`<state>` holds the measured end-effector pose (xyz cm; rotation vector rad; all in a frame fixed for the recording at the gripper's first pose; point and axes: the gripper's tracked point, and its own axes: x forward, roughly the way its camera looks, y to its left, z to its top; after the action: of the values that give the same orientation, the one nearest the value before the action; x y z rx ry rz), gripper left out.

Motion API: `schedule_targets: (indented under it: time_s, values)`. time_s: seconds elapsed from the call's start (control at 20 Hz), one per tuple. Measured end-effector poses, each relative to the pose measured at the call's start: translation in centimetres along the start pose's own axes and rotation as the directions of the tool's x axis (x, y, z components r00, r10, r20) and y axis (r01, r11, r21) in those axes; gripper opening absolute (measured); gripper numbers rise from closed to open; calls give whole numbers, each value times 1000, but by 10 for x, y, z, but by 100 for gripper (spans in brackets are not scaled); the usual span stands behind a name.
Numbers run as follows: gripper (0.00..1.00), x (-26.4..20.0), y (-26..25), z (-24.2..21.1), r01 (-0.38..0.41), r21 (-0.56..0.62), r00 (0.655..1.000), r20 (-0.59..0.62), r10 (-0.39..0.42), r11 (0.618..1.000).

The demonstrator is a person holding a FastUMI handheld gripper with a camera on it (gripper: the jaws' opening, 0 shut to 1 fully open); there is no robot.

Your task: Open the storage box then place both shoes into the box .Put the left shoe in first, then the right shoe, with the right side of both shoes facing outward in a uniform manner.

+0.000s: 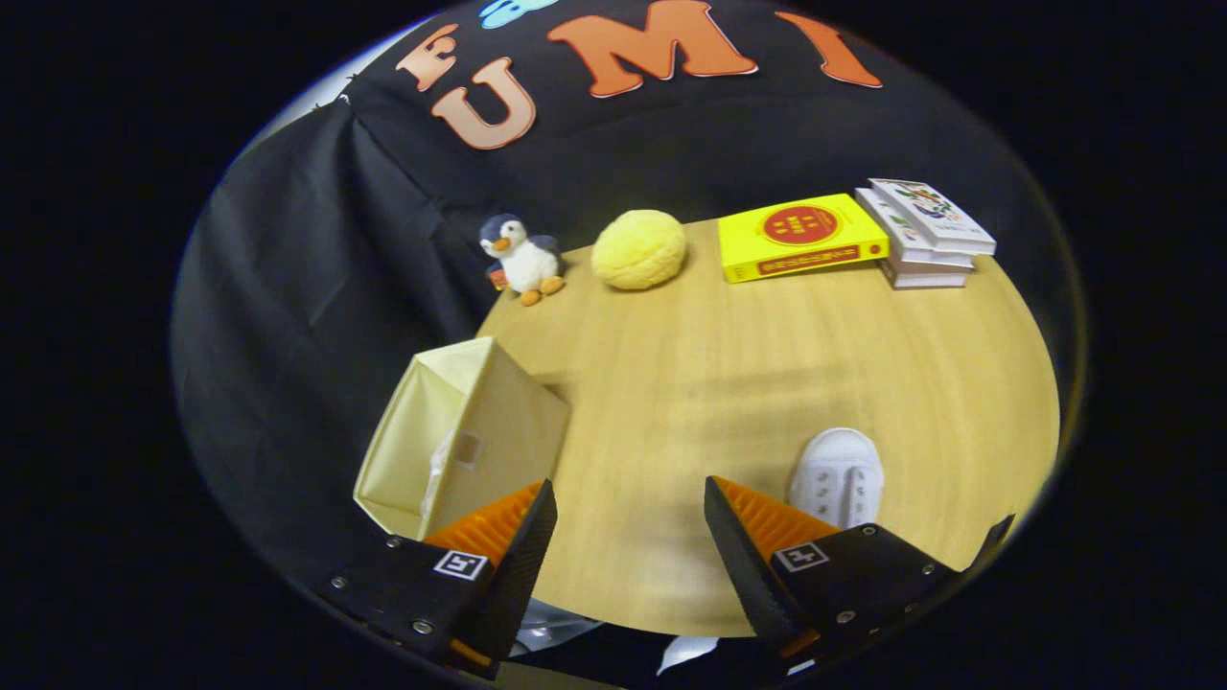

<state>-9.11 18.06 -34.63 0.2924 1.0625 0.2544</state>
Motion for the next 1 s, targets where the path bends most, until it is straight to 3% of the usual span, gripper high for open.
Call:
schedule_targets:
  time_s: [0.2,0.45,0.65,0.8,1.0]
  values:
    - [93,-9,-76,-31,119,15,993,-5,-119,993]
    - [88,-8,-134,-76,208,-11,977,-49,-208,978]
    - [79,4,-139,-102,189,-36,978,-84,-191,981]
    - [73,13,-151,-114,219,-81,970,-89,-226,972]
    - [65,28,-161,-104,234,-39,972,0,-234,971]
